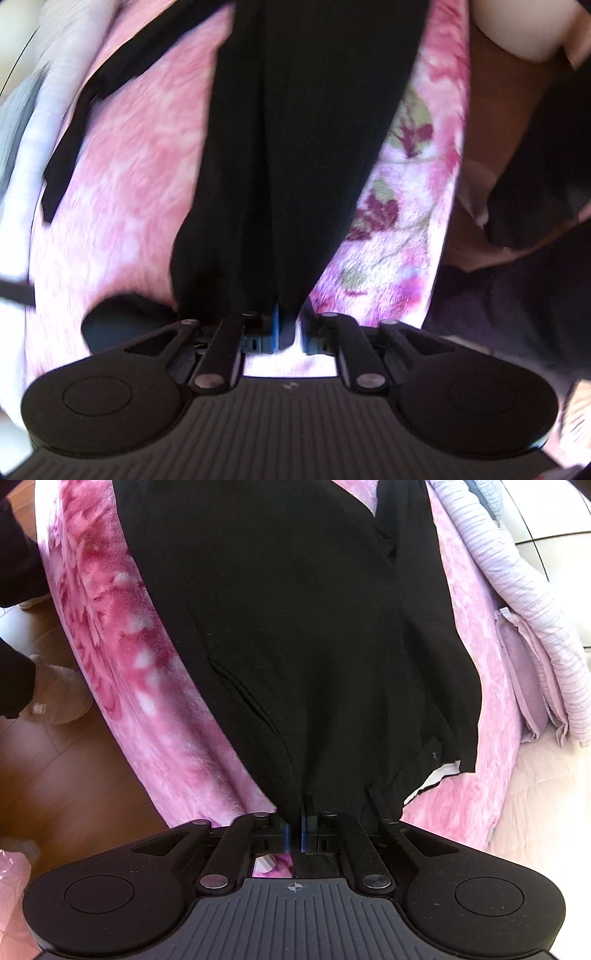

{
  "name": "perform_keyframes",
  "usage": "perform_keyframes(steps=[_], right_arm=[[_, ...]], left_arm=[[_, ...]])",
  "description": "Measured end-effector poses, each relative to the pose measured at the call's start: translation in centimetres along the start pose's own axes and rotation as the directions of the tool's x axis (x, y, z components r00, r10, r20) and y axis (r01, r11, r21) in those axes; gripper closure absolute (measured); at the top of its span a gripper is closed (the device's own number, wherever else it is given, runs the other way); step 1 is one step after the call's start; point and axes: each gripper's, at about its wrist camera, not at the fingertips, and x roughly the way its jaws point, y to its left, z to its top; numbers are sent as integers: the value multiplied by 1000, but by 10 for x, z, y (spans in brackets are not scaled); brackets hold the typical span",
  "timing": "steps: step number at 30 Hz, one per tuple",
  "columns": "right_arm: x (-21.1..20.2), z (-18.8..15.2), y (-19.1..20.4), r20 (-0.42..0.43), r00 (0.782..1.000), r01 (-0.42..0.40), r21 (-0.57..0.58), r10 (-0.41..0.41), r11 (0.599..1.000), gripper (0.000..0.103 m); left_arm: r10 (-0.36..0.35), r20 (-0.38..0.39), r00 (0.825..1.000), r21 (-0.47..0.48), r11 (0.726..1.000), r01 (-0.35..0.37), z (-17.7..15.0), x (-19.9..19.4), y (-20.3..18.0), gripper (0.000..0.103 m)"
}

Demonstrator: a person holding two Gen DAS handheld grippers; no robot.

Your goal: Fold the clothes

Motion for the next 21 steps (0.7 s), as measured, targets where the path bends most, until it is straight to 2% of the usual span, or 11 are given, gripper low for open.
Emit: perform_keyframes(steps=[1,3,4,5,6,11,14,16,18,19,21], right_arm=[[1,1,1,-11,1000,-1,-14,0,1000,97],[3,7,3,-70,998,3,-40,-6,999,68],[-1,10,5,-84,996,7,-35,-10,999,56],[-5,13,7,-97,995,12,-29,-15,999,34],[-10,18,9,-105,994,14,-21,-16,1000,29],[-58,79,26,-53,999,4,36,-2,999,29],[-82,135,32,-3,1000,13,72,-13,997,29],[-94,174,37,15,999,32,87,-33,996,29],[-97,215,40,10,999,32,98,-33,995,29],[-97,234,42,11,1000,27,103,-28,994,29],[-98,270,46,15,1000,18,109,-20,994,29]], left_arm=[[-3,-7,1000,-39,999,2,-5,-4,9,88],[-10,-16,1000,-123,992,8,-18,-12,28,85],[-12,-15,1000,-170,985,9,-28,-15,39,78],[-12,-14,1000,-216,976,8,-39,-18,51,73],[0,-14,1000,-253,967,-4,-50,-17,64,64],[76,6,997,-410,910,-67,-96,10,153,59],[73,73,995,-475,880,-30,-116,46,214,59],[47,137,990,-500,865,28,-127,74,251,58],[-9,209,978,-531,839,121,-138,106,284,58],[-67,243,968,-550,812,194,-142,123,299,59],[-217,295,931,-568,744,353,-144,149,320,63]])
